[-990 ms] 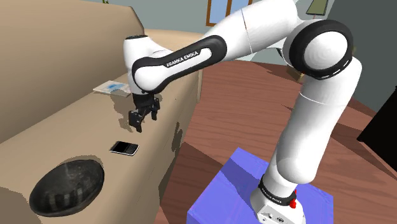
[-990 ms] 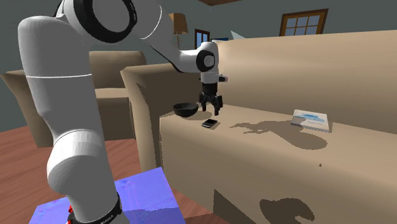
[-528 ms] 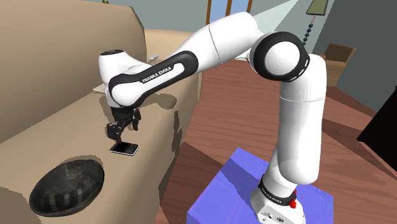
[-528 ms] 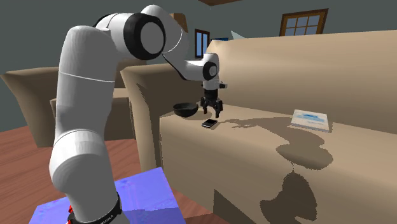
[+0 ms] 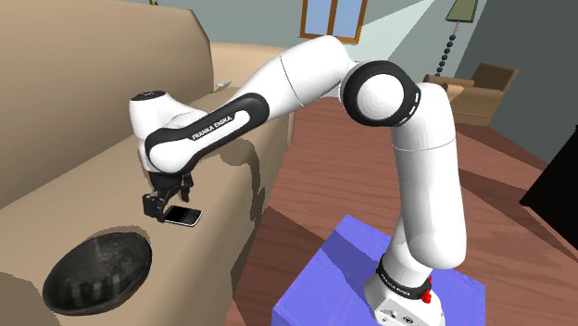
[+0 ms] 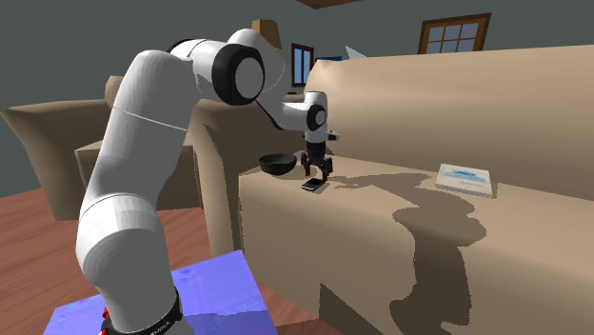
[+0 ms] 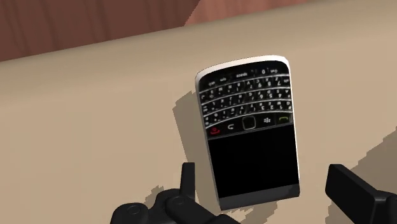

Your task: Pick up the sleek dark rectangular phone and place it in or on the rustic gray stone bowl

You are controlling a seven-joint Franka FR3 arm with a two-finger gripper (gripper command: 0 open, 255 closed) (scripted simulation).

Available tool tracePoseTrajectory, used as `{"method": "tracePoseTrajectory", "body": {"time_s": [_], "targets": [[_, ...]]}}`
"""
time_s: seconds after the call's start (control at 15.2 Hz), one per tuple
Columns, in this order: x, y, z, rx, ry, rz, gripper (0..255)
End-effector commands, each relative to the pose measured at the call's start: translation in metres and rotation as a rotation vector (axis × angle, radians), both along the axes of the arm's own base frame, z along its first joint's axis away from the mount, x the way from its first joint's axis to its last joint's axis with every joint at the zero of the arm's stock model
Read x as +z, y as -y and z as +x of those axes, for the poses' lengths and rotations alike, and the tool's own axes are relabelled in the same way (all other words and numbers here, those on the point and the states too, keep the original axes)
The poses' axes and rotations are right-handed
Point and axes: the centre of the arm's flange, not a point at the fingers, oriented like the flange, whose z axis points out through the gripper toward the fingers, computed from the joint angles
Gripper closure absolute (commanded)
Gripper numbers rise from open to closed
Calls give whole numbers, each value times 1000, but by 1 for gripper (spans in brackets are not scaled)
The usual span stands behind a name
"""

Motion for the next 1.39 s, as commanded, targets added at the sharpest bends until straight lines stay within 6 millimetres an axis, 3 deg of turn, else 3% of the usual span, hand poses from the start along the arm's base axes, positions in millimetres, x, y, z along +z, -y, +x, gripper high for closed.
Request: {"method": "tracePoseTrajectory", "body": {"time_s": [0.0,0.07,0.59,0.66,1.32], "targets": [[-12,0,1,0,0,0,0],[-20,0,1,0,0,0,0],[-20,0,1,0,0,0,0],[-20,0,1,0,0,0,255],[-15,0,1,0,0,0,255]]}}
